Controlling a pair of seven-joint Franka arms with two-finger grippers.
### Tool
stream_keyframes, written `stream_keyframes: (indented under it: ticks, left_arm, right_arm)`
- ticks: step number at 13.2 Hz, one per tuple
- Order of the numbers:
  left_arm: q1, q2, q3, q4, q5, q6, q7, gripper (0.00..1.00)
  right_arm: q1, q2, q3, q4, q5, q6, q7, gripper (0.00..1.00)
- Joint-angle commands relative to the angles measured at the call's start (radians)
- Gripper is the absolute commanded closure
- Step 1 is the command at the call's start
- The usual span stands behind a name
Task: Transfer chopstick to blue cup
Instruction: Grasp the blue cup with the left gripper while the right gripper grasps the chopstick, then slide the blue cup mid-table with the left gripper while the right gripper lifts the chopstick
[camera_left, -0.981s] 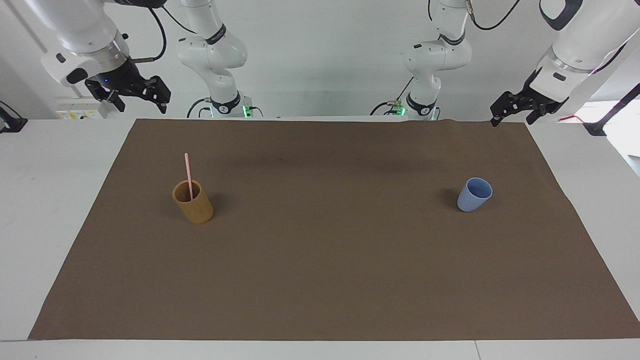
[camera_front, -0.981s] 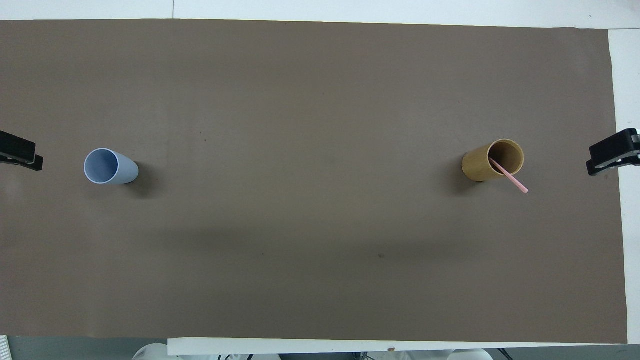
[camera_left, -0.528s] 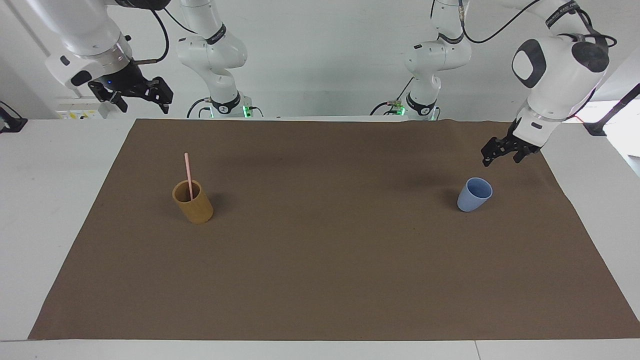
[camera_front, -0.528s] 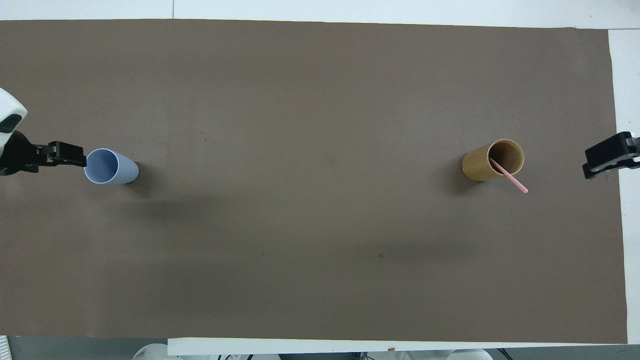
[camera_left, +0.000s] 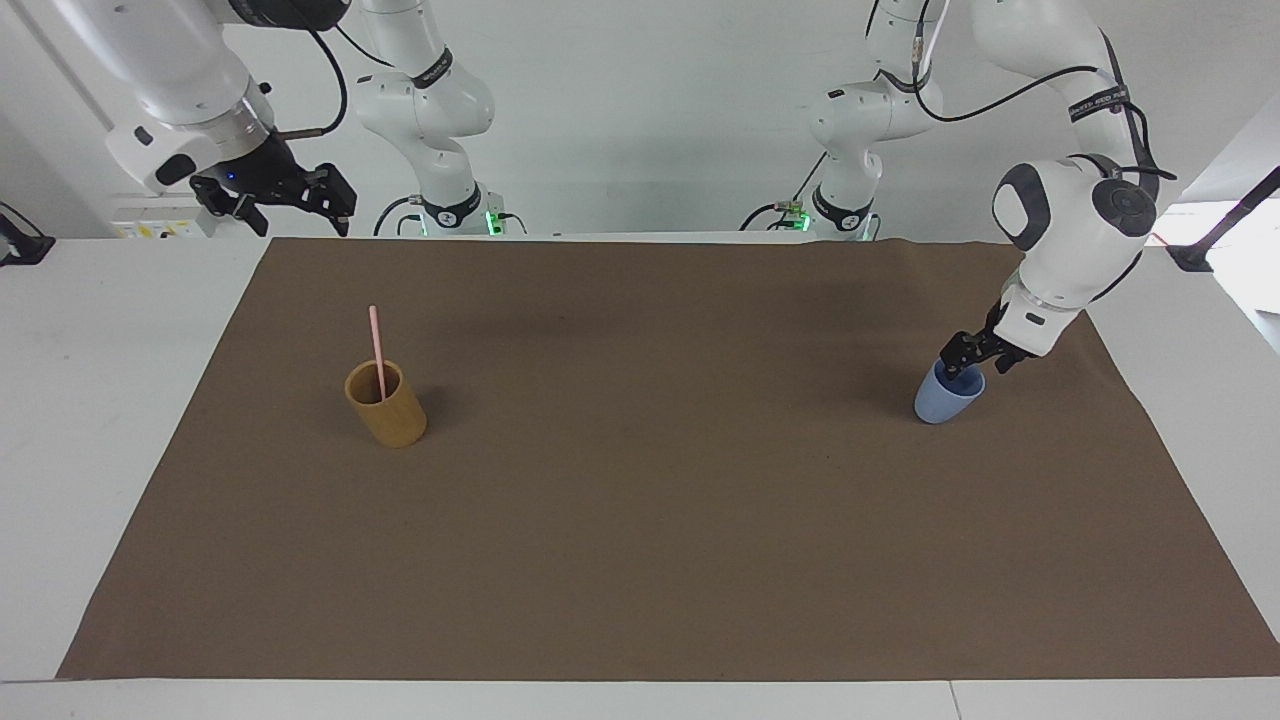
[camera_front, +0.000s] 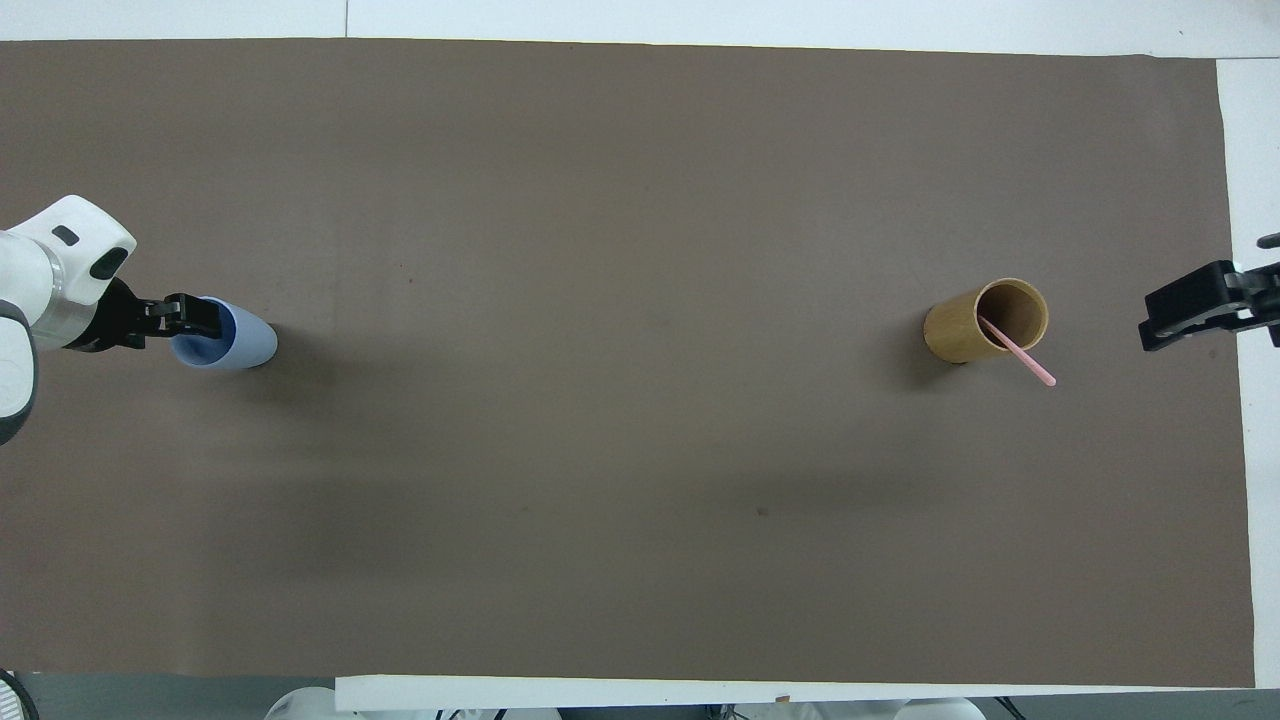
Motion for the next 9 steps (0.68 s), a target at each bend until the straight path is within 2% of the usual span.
stream_keyframes:
  ticks: [1,3,5,6,7,9]
  left_arm:
    - [0.012,0.002,-0.003,-0.051,-0.011,0.058,-0.126,1.00]
    - [0.004,0.011,-0.005,-0.045,-0.011,0.074,-0.160,1.00]
    - [-0.008,0.026,-0.008,-0.003,-0.011,0.062,-0.174,1.00]
    - [-0.059,0.041,-0.014,0.035,-0.011,0.050,-0.249,1.00]
    - [-0.176,0.051,-0.010,0.060,-0.011,0.045,-0.432,1.00]
    - [-0.353,0.049,-0.013,0.063,-0.005,0.054,-0.661,1.00]
  right_arm:
    - [0.010,-0.037,0.006,-0.206,0.030,0.179,0.002,0.00]
    - [0.026,-0.025,0.006,-0.289,0.030,0.253,-0.001,0.00]
    - [0.015,0.021,0.004,-0.323,0.030,0.273,-0.038,0.11]
    - [0.006,0.047,0.004,-0.321,0.030,0.270,-0.056,0.13]
    - [-0.003,0.069,0.004,-0.321,0.030,0.264,-0.063,0.13]
    - [0.000,0.098,0.004,-0.315,0.030,0.258,-0.063,0.19]
